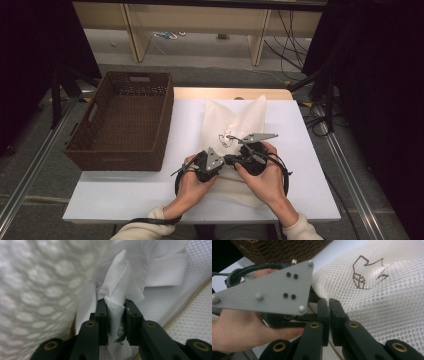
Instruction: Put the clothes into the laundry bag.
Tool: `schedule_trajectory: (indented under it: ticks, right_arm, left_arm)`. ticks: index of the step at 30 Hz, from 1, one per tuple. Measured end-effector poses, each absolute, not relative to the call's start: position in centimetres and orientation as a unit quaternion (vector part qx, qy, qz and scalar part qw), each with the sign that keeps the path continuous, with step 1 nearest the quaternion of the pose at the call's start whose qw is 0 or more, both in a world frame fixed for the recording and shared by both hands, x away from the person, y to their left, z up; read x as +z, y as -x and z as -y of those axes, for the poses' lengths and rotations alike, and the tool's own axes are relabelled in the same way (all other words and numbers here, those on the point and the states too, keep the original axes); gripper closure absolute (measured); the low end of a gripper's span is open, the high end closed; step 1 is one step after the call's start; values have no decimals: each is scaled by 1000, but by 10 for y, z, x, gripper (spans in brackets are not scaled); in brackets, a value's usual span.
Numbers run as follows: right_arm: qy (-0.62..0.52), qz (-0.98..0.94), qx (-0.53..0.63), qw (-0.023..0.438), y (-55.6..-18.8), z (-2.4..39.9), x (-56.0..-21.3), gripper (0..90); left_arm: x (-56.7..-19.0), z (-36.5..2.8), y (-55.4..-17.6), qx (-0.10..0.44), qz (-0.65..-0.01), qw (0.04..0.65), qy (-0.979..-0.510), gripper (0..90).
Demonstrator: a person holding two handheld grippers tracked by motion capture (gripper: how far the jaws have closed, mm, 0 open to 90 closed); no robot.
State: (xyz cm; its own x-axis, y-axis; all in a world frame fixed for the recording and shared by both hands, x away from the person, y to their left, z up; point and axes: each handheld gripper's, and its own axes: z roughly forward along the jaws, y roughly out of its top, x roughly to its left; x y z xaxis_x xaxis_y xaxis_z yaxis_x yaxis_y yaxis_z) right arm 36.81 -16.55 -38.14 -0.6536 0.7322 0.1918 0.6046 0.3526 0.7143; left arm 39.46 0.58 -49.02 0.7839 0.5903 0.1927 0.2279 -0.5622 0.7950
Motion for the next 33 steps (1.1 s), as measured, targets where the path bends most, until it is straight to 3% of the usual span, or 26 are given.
schedule_trajectory:
  ticks: [6, 10, 24, 33]
  right_arm:
    - [-397, -822, 402, 80, -370, 167, -382, 886]
    - [-411, -817, 397, 79, -367, 166, -380, 886]
    - [-412, -811, 407, 86, -367, 164, -382, 885]
    - [-404, -822, 395, 76, -367, 166, -379, 885]
  left_arm:
    - [-487, -10, -383, 212, -223, 412, -857, 521]
    - [-480, -21, -373, 226, -203, 403, -864, 440]
    - [-471, -44, -336, 210, -205, 397, -869, 433]
    - [-477, -52, -332, 181, -210, 370, -887, 381]
